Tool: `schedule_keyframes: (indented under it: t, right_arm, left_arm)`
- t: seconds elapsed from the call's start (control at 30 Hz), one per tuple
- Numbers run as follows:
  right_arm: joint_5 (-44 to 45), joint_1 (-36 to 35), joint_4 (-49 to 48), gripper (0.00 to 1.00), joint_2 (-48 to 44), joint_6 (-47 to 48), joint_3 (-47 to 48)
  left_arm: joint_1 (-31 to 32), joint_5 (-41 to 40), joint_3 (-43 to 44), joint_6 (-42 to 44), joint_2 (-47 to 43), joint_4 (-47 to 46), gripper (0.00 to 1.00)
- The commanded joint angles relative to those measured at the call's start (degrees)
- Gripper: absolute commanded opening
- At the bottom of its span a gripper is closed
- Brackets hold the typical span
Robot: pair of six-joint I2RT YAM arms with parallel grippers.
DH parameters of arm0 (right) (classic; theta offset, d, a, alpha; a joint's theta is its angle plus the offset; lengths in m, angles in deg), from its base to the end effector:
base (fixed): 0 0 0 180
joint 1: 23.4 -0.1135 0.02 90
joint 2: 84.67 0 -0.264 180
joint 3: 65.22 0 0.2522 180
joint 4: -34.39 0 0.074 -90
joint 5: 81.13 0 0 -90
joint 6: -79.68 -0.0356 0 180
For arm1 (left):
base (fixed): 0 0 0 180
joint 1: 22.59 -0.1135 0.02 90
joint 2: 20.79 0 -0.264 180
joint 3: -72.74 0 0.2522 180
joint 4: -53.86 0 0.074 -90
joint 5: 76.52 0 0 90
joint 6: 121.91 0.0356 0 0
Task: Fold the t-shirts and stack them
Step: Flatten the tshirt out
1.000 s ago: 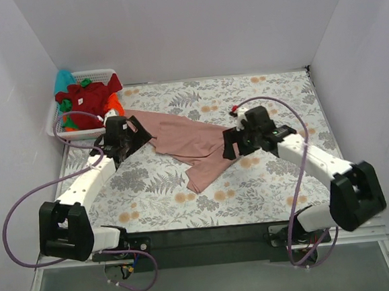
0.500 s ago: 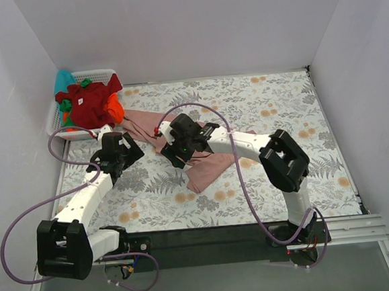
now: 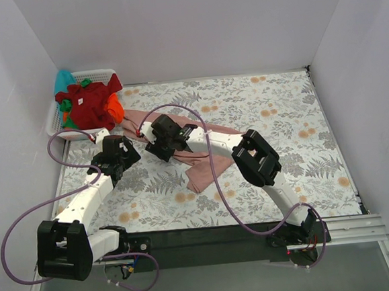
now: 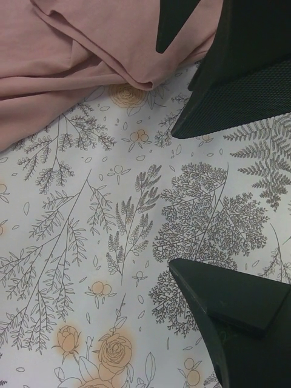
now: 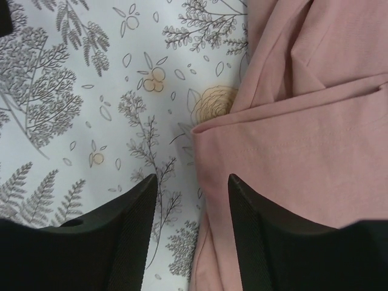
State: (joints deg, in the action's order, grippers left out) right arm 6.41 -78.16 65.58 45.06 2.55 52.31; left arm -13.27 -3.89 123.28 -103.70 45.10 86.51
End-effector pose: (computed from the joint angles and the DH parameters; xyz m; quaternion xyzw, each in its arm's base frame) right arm 0.2958 0.4214 0.1880 -0.5180 0.7582 0.1598 0.3624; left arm 0.2263 -0.0264 0.2075 -0.5248 0.7610 -0.1232 0.3608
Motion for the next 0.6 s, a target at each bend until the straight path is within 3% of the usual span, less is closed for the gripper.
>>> schedule_keyframes:
  t: [0.0, 0.1, 0.2, 0.37, 0.57]
  right_arm:
    - [0.6, 0.1, -2.1, 0.56, 2.3, 1.3, 4.7]
    - [0.6, 0.1, -2.1, 0.50, 3.4, 1.2, 5.9]
    - [1.2, 0.1, -2.2, 0.37, 3.9, 1.2, 6.2]
    - [3.8, 0.1, -2.3, 0.02, 3.6, 1.9, 6.8]
    - [5.5, 0.4, -2.3, 0.01, 2.3, 2.6, 6.8]
  left_arm:
    - [-0.4, -2.5, 0.8, 0.4, -0.7, -0.3, 0.79]
    - [-0.4, -2.3, 0.8, 0.3, -0.7, -0.3, 0.80]
    - [-0.4, -2.1, 0.7, 0.2, -0.8, -0.3, 0.79]
    - [-0.4, -1.8, 0.7, 0.2, -0.8, -0.4, 0.79]
    - [-0.4, -1.2, 0.6, 0.2, -0.8, -0.5, 0.79]
